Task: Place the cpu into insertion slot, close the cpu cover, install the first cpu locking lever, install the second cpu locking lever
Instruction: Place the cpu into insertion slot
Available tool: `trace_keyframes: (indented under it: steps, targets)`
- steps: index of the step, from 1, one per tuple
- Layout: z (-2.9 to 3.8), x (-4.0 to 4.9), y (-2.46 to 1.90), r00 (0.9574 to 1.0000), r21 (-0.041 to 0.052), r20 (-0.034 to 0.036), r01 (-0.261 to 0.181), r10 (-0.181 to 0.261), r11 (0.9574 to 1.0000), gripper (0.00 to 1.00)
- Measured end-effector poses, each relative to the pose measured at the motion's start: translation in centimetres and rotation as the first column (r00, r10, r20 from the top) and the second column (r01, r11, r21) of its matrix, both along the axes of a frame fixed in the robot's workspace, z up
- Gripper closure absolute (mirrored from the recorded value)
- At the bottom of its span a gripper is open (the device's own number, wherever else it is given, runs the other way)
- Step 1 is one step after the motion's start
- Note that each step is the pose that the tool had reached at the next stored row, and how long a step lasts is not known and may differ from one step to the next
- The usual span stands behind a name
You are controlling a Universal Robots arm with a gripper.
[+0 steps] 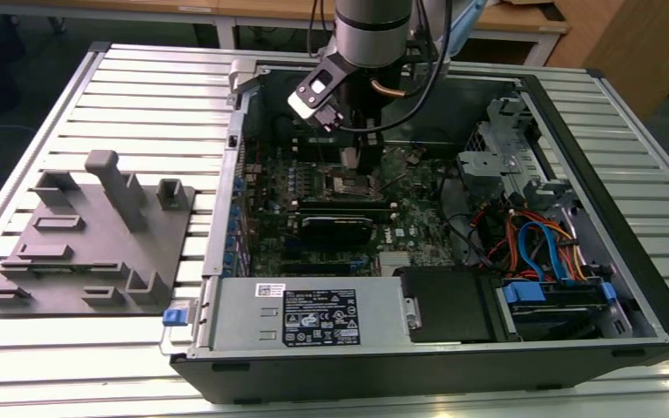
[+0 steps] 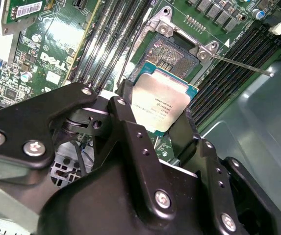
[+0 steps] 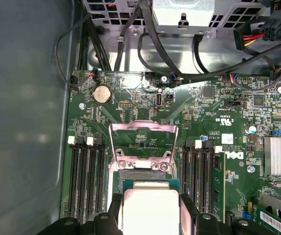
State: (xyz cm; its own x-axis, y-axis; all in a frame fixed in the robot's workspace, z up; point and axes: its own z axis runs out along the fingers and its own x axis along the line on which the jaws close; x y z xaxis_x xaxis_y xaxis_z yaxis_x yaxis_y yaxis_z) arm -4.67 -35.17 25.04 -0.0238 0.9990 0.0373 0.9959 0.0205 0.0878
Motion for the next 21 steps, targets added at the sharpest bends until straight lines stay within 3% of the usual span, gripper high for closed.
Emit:
trace_keyframes:
  steps: [4, 17, 21]
  targets:
    - [-0.22, 0.0, 0.0, 1.0, 0.0001, 0.0, 0.0, 0.0, 1.0, 0.46]
    - [-2.49, -0.25, 0.1, 1.0, -0.0009, 0.0, 0.009, -0.009, 1.0, 0.46]
    - [-2.73, -0.25, 0.11, 1.0, -0.0011, -0.0001, 0.01, -0.01, 1.0, 0.46]
